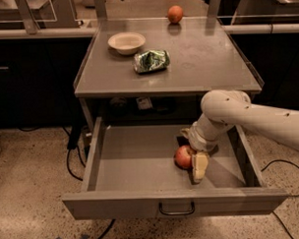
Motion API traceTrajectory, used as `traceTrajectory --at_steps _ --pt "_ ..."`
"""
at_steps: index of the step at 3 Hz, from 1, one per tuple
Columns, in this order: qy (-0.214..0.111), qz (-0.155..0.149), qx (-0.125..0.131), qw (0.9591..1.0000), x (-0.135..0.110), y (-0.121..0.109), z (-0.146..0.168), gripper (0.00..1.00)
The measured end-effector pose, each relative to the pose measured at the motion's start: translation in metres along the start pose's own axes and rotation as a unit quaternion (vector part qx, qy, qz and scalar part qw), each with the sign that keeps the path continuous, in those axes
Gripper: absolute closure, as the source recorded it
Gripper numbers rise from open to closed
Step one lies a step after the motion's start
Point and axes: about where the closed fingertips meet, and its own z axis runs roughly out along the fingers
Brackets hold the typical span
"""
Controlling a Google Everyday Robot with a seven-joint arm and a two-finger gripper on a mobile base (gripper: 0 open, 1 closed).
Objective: Place apple into top drawer
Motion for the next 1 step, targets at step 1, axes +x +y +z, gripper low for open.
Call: traceTrajectory --at_steps 1 --pt "0.0 0.0 0.0 1.0 0.0 0.0 0.0 0.0"
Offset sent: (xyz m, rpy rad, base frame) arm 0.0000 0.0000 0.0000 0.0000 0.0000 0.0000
